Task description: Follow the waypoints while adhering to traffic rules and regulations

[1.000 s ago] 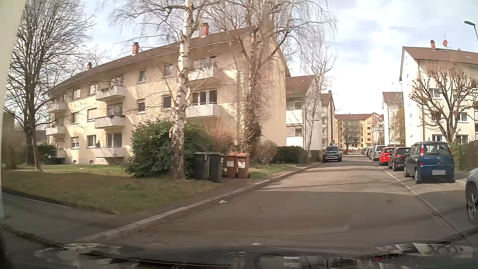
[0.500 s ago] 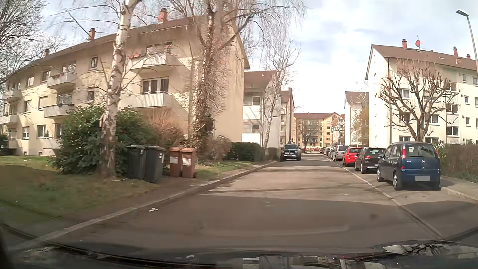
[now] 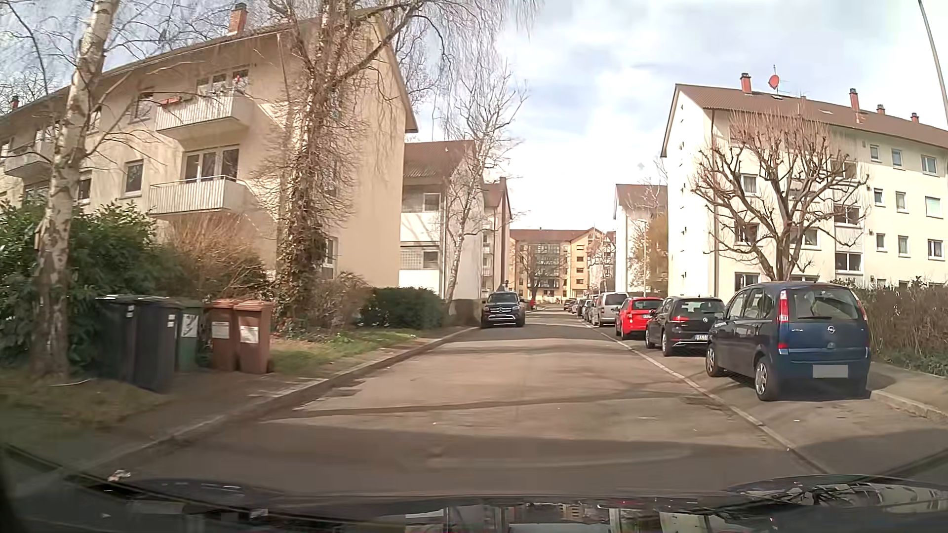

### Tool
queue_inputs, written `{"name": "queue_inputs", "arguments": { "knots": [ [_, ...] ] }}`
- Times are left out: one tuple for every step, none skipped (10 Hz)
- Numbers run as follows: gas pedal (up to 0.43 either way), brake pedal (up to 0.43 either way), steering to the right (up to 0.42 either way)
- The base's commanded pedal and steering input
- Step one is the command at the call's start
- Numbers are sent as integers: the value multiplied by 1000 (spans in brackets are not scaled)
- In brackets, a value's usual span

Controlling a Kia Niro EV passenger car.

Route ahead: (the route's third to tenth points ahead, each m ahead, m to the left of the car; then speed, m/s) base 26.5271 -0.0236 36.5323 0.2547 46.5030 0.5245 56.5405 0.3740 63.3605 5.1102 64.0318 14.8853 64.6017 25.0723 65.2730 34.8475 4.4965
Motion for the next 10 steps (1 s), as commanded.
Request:
{"name": "queue_inputs", "arguments": {
  "knots": [
    [118,0,140],
    [118,0,119],
    [118,0,99],
    [110,0,86],
    [118,0,72],
    [118,0,65],
    [118,0,58],
    [118,0,53],
    [118,0,45],
    [98,0,36]
  ]
}}
